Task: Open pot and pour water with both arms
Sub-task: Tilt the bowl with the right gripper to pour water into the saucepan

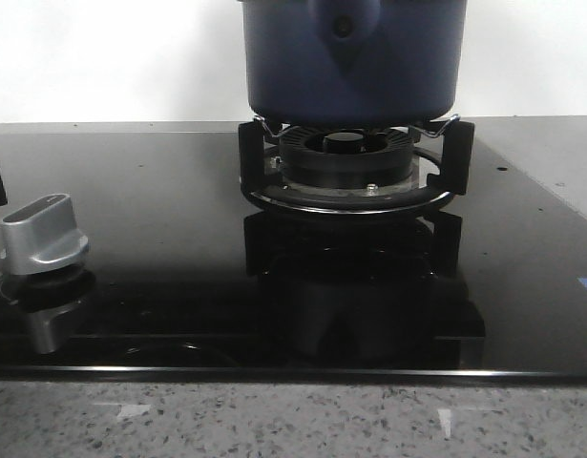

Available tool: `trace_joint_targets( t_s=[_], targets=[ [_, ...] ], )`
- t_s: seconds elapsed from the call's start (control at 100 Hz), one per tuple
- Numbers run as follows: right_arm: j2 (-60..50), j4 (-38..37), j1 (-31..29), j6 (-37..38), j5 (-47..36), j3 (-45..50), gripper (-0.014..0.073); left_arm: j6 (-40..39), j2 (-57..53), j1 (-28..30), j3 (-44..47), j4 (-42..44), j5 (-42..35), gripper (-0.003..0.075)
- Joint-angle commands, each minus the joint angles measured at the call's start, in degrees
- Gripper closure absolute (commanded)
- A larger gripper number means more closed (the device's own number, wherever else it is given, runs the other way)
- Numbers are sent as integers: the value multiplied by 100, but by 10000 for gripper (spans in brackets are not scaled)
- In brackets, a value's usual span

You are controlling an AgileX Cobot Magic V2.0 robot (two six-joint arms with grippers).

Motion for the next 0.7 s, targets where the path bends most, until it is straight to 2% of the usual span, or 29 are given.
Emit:
trace_joint_targets(
  t_s=[0.0, 0.17, 0.25, 0.38, 0.51, 0.69],
  targets=[
    [-262, -736, 69, 37, -45, -155, 648, 10, -203, -5, -188, -597, 247, 457],
    [-262, -737, 95, 37, -12, -155, 648, 10, -203, -5, -188, -597, 247, 457],
    [-262, -397, 95, 37, 65, -155, 649, 10, -203, -5, -188, -597, 247, 457],
    [-281, 800, 67, 37, 450, -155, 649, 10, -203, -5, -188, -597, 247, 457],
    [-295, 2259, -248, 208, 631, -155, 649, 10, -203, -5, -188, -597, 258, 457],
    [-353, 3467, -856, 291, 736, -223, 650, 10, -203, -5, -188, -597, 304, 457]
  ],
)
